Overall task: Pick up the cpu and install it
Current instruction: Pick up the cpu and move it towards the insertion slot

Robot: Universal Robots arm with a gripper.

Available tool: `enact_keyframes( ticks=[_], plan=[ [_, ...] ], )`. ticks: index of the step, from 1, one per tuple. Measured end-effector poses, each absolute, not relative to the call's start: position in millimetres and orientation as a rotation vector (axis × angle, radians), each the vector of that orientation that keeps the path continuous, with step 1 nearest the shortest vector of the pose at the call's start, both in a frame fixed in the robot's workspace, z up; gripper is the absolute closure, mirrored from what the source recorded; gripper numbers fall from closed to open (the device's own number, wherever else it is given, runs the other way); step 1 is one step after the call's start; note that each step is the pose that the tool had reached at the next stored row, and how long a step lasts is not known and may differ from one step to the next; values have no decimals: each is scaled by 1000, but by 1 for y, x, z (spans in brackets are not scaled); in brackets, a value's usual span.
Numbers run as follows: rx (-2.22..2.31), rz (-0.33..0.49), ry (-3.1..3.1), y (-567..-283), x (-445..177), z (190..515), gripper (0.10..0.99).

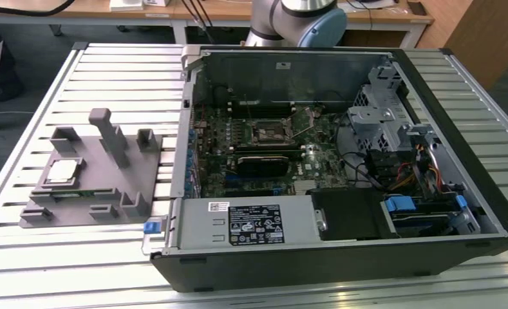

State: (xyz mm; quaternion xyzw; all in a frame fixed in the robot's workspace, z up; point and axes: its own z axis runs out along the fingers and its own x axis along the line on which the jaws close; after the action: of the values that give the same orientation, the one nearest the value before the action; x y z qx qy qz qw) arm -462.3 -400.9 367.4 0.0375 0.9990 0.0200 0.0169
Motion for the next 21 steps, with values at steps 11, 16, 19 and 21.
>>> enact_keyframes(
  ticks=[11, 16, 19, 21],
  plan=[
    [106, 62, 3126, -403, -456, 356, 980],
    [102, 62, 3128, -404, -455, 347, 922],
    [51, 63, 3130, -405, -455, 342, 737],
    [10, 63, 3132, -405, -455, 339, 678]
  ],
)
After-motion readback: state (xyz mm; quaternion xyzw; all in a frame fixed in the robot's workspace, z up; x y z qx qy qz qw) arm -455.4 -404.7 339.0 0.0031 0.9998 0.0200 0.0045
